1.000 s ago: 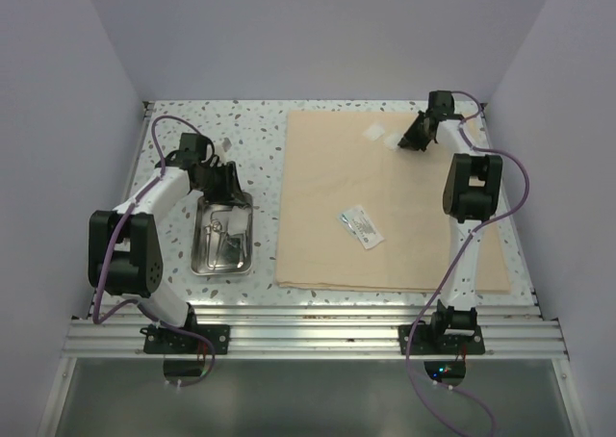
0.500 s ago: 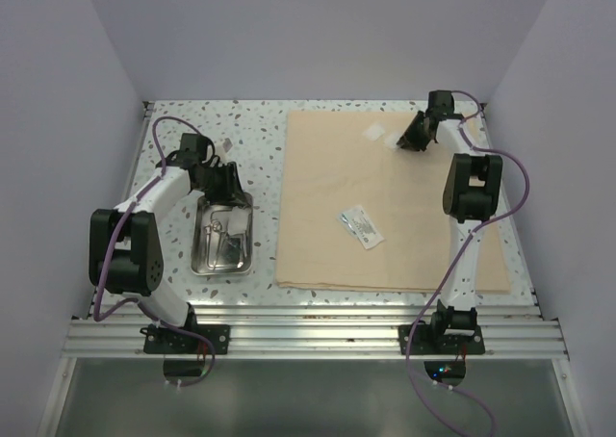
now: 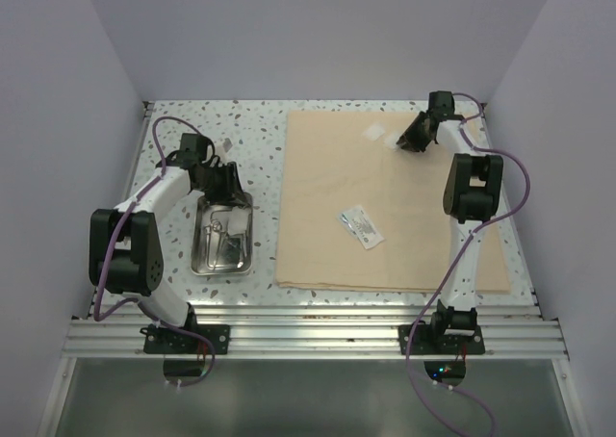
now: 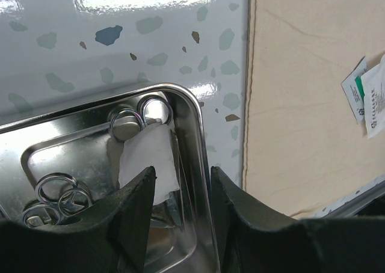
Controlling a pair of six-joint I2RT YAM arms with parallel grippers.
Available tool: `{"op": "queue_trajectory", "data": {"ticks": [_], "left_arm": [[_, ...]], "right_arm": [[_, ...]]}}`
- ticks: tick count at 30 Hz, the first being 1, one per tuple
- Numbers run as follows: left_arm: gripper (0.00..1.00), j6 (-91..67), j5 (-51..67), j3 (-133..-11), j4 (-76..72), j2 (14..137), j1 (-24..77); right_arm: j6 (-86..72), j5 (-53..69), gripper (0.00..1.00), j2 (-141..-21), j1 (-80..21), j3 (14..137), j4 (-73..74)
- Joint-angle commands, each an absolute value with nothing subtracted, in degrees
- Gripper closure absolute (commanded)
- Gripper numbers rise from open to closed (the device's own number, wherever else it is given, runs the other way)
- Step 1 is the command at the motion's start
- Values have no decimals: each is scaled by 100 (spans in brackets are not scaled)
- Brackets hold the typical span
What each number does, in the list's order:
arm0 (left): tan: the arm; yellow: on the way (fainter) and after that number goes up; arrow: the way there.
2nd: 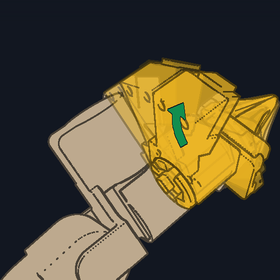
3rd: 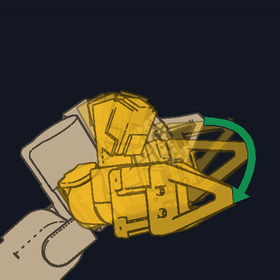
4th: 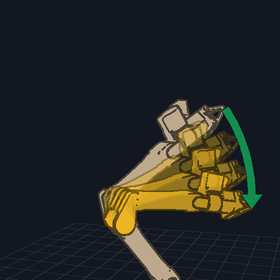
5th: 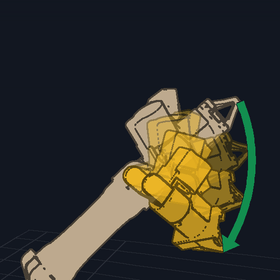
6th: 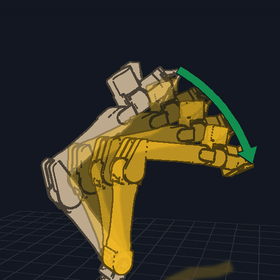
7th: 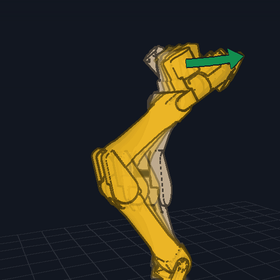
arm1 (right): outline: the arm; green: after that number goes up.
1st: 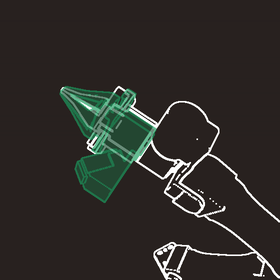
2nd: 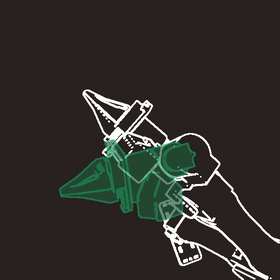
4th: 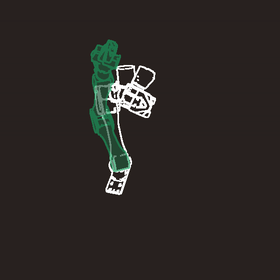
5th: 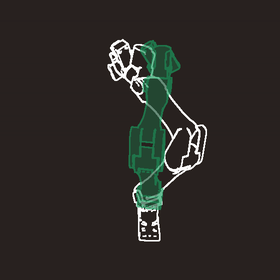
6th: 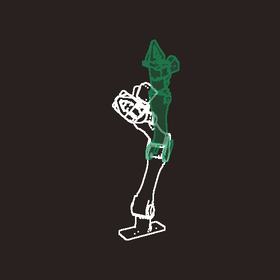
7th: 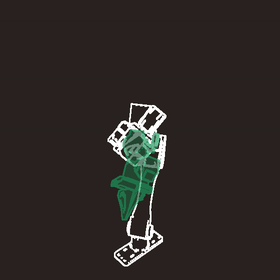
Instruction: Prepare the surgical pack
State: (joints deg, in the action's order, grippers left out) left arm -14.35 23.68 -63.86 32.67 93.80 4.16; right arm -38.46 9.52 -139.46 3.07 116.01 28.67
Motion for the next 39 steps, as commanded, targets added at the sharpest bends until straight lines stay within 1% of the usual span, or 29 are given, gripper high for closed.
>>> {"op": "queue_trajectory", "data": {"ticks": [1, 8, 20, 25, 32, 39], "left_arm": [[54, -1468, 2487, -6451, 3190, 9404, 378], [54, -1477, 2470, -6416, 3190, 9387, 378], [54, -1494, 2452, -6416, 3173, 9387, 378], [54, -1520, 2461, -6416, 3164, 9396, 378], [54, -1555, 2478, -6416, 3146, 9395, 378], [54, -1564, 2470, -6425, 3155, 9396, 369]], "right_arm": [[-4078, 650, 70, -13834, 334, 11435, 3103], [-4131, 668, 69, -13992, 334, 11496, 3094], [-4307, 861, 70, -14238, 325, 11645, 2760], [-4333, 975, 74, -14352, 308, 11751, 2690], [-4368, 985, 76, -14440, 281, 11839, 2680], [-4272, 984, 84, -14441, 264, 11901, 2646]]}}
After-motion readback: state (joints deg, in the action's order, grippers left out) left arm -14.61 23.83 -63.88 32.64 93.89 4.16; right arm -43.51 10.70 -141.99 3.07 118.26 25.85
